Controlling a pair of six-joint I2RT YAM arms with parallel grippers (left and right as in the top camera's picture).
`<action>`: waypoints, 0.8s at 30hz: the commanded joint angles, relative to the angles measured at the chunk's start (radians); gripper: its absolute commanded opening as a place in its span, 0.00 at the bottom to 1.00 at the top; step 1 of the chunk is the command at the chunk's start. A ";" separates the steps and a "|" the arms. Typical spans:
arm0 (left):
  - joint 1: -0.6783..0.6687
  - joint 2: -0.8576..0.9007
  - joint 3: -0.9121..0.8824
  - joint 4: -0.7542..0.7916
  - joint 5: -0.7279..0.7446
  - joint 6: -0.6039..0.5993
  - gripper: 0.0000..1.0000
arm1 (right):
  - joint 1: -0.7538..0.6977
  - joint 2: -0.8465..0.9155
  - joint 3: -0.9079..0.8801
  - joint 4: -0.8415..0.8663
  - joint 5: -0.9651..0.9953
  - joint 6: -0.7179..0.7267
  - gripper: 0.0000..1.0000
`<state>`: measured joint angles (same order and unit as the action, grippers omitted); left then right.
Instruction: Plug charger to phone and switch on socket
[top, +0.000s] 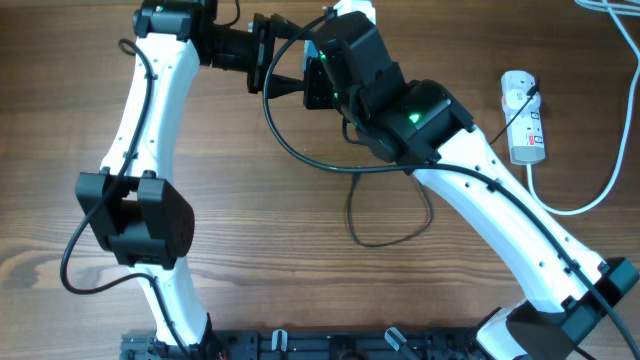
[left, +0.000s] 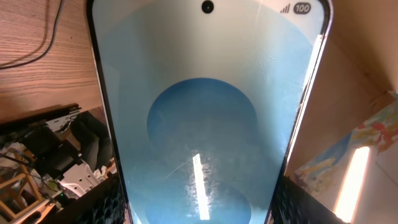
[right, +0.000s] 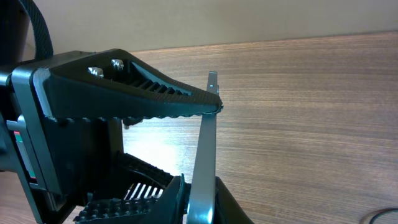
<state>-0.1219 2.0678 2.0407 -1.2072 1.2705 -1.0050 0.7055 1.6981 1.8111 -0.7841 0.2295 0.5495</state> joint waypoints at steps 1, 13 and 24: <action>0.004 -0.027 0.019 0.004 0.050 -0.006 0.57 | 0.000 -0.006 0.014 0.006 -0.001 0.000 0.15; 0.004 -0.027 0.019 0.004 0.064 -0.006 0.63 | 0.000 -0.006 0.014 0.016 -0.002 0.097 0.05; 0.004 -0.027 0.019 0.042 0.063 -0.006 0.96 | 0.000 -0.006 0.014 0.024 0.088 0.880 0.04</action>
<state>-0.1165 2.0678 2.0415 -1.1687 1.3102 -1.0157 0.7044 1.6981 1.8111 -0.7753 0.2634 1.0794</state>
